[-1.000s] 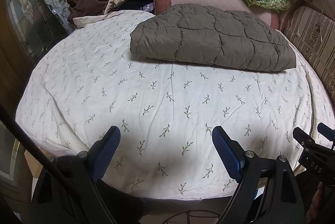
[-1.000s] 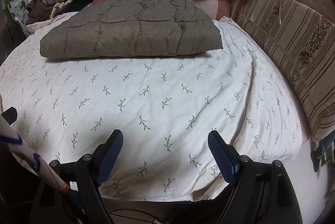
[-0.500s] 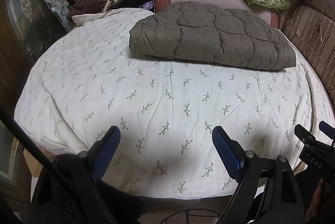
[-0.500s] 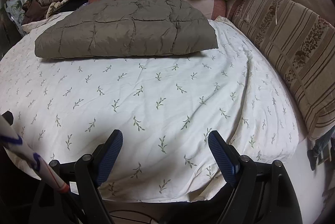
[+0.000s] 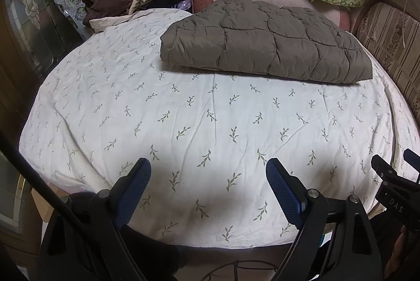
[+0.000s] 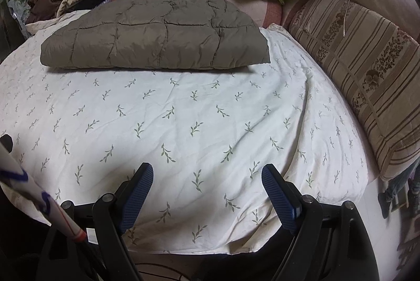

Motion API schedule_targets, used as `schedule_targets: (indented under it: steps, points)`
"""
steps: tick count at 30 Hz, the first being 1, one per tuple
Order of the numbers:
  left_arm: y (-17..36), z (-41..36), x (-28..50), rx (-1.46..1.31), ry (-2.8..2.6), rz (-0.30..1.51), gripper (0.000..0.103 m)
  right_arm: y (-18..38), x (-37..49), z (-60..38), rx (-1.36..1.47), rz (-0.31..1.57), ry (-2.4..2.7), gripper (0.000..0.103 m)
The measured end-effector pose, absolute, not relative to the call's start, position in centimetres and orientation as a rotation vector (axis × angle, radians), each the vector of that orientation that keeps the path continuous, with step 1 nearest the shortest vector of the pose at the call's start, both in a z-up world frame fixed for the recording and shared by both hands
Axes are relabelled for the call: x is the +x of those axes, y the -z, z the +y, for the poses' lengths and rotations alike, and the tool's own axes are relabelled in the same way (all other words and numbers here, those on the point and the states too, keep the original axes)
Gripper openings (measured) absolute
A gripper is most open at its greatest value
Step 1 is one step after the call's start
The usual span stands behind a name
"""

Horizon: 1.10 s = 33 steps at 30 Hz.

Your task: Fold large clothes

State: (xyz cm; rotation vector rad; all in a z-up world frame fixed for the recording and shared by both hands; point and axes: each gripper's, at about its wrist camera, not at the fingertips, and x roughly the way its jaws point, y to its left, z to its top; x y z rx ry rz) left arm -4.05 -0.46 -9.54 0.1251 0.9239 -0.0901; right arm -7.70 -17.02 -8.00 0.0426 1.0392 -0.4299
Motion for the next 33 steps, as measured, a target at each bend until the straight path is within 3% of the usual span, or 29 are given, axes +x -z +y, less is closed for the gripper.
schedule_targets:
  steps: [33]
  points:
    - [10.3,2.8,-1.3,0.069,0.032,0.968,0.089,6.8,-7.3,-19.9,0.095,1.01,0.477,0.089]
